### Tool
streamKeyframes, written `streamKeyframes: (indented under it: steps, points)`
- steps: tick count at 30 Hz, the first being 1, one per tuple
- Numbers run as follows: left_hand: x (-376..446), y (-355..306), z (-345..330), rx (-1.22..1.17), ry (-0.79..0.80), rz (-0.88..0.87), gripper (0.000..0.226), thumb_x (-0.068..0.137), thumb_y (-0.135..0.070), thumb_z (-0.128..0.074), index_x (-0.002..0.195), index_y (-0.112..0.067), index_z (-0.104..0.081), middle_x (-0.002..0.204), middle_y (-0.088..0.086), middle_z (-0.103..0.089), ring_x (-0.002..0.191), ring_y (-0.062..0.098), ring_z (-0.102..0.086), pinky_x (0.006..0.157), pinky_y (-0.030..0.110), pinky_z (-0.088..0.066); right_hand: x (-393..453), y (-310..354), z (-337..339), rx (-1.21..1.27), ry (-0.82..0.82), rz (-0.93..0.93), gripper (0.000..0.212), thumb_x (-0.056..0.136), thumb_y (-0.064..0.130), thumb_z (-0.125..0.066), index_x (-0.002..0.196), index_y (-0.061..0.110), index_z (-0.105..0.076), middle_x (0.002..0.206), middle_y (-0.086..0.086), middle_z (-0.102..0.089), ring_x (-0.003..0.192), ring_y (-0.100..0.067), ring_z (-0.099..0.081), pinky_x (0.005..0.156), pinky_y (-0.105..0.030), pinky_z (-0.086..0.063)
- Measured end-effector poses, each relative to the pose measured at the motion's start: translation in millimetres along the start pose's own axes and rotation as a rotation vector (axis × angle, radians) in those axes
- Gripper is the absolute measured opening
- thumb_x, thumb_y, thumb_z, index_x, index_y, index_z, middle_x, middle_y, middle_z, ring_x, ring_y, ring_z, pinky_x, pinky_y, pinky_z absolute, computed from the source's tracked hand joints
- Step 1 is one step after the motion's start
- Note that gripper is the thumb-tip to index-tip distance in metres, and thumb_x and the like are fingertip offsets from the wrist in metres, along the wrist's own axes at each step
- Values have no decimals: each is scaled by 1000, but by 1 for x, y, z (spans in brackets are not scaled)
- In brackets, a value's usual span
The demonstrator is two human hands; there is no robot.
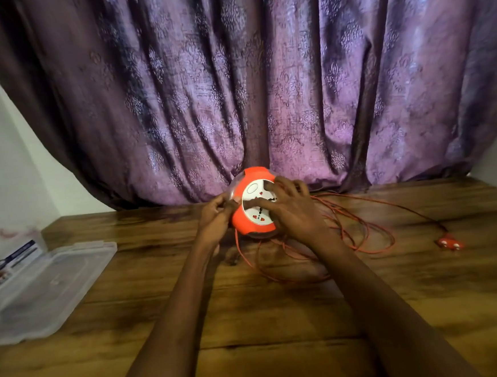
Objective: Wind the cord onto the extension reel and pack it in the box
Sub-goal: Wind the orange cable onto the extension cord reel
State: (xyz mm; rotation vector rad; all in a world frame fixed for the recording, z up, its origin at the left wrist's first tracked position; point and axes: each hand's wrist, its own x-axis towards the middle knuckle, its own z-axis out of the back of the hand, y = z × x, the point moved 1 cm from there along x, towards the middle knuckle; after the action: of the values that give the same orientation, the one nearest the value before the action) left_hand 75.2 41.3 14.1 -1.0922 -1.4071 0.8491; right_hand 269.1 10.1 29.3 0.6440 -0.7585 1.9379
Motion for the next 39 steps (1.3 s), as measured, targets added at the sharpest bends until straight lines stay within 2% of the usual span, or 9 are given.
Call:
streamKeyframes:
  steps: [5, 8, 10, 14, 19, 22, 26, 34, 39]
  points:
    - [-8, 8, -22, 3, -37, -27, 23, 85, -9, -74, 99, -16, -57, 81, 1, -60, 67, 11, -55, 58, 26, -47, 5, 11, 7, 3, -49, -526, 62, 72, 62, -64, 129, 41, -55, 94, -9, -73, 95, -32, -62, 81, -41, -41]
    - [-14, 14, -33, 20, -4, -96, 32, 74, -20, -77, 100, -20, -57, 90, 2, -64, 80, 13, -60, 74, 33, -52, 10, 8, 3, 678, 51, -1072, 62, 67, 67, -70, 113, 27, -63, 88, -8, -72, 83, -28, -70, 77, -40, -54]
    - [-16, 17, -36, 63, 15, -131, 35, 72, -26, -79, 99, -22, -58, 91, 2, -65, 84, 14, -61, 75, 32, -53, 9, 3, -2, 1243, -21, -1269, 50, 71, 58, -77, 85, 12, -67, 75, -14, -72, 51, -24, -64, 49, -30, -49]
    - [-14, 21, -32, 31, -27, -94, 23, 84, -13, -76, 99, -20, -59, 90, 4, -64, 79, 17, -60, 61, 32, -52, -1, -8, -5, 1390, -13, -1213, 35, 86, 42, -72, 76, 10, -66, 67, -21, -73, 30, -15, -43, 38, -17, -32]
    - [-9, 12, -19, -62, -38, -33, 12, 92, -9, -67, 101, -17, -63, 75, -12, -66, 64, 2, -55, 57, 23, -48, -6, -37, -7, 908, -158, -955, 27, 76, 43, -79, 92, 29, -62, 90, 3, -67, 78, -13, -61, 69, -33, -47]
    - [-9, 9, -16, -51, 24, -8, 6, 95, -11, -63, 97, -16, -65, 71, -12, -67, 57, 1, -55, 49, 18, -48, -6, -43, -5, 1117, -67, -778, 56, 79, 32, -81, 129, 25, -56, 121, -2, -61, 106, -13, -61, 84, -27, -53]
    - [-9, 12, -17, -51, 64, 5, 10, 97, -18, -62, 98, -14, -71, 69, -7, -66, 53, 1, -54, 45, 17, -46, -8, -51, 5, 1451, 35, -814, 38, 89, 10, -71, 125, 3, -58, 107, -11, -70, 80, -8, -70, 68, -23, -58]
    - [-17, 19, -30, -66, 95, 117, 35, 97, -6, -47, 78, -11, -75, 68, -4, -75, 65, 6, -71, 73, 24, -59, -20, -74, 0, 1586, -296, -1106, 46, 83, 28, -79, 120, 5, -65, 107, -18, -74, 85, -25, -70, 73, -45, -58]
    - [-8, 36, -28, 563, 315, -195, 27, 99, -20, -55, 122, -19, -68, 119, -7, -69, 120, 10, -59, 112, 26, -38, -44, -105, 6, 1536, -463, -1257, 51, 79, 32, -81, 120, 10, -62, 92, -9, -76, 74, -21, -70, 53, -37, -58]
